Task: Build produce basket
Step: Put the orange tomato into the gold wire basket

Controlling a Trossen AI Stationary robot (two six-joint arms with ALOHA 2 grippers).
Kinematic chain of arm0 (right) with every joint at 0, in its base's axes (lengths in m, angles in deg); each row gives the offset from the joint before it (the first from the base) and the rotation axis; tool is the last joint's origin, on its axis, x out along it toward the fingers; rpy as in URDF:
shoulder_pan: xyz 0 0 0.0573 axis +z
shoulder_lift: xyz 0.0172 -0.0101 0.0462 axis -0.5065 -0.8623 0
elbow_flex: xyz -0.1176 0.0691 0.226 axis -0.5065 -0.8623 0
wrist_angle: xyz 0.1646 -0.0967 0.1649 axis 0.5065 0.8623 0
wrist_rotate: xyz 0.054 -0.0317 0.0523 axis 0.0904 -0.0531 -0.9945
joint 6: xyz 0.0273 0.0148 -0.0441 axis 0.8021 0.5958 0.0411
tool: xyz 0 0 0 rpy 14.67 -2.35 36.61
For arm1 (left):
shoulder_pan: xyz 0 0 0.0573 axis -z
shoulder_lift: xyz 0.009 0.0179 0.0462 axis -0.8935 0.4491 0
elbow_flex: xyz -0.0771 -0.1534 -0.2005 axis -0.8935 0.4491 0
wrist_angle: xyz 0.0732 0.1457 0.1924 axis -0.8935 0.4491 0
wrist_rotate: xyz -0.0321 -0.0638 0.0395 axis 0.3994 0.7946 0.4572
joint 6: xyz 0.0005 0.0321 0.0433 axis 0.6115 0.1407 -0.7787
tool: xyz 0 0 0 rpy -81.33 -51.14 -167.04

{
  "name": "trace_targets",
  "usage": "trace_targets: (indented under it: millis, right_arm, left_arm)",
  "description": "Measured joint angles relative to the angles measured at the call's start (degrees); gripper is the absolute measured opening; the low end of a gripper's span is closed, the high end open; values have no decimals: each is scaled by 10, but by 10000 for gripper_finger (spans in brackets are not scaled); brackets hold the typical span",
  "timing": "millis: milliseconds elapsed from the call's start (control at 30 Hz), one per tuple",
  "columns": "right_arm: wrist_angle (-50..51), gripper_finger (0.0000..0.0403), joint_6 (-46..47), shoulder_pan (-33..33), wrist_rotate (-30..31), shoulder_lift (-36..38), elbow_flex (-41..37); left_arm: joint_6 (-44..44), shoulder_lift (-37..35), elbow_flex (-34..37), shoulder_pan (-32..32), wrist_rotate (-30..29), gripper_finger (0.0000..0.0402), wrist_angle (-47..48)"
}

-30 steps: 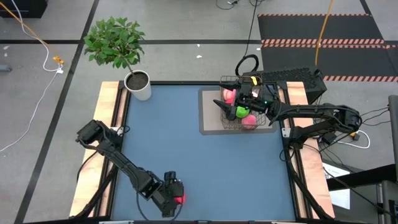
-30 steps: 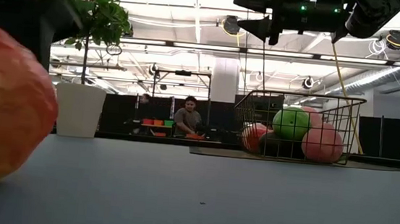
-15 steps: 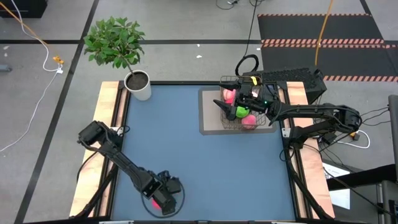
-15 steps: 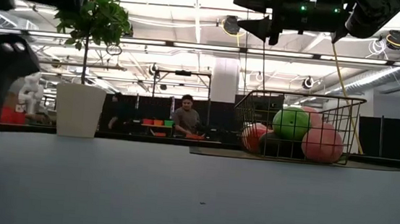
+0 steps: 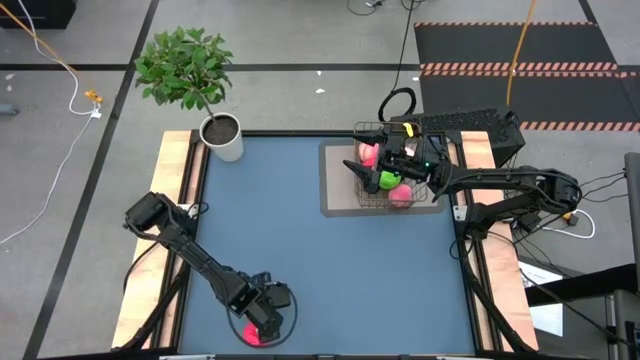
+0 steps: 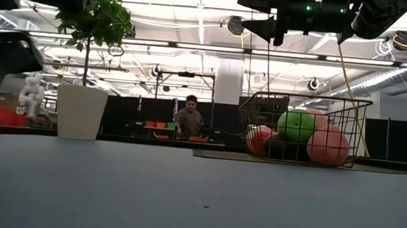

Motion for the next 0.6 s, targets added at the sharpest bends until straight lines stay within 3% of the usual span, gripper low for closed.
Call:
trace_targets:
  millis: [300,467,600]
  right_arm:
    - [-4,400,0,0,0,0,0]
    - [-4,400,0,0,0,0,0]
    - [-4,400,0,0,0,0,0]
  left_arm:
    - [28,-34,-15,-15,53,387,3]
    - [110,-71,-19,-26,151,371,0]
    - [147,-80,-19,1,162,354,26]
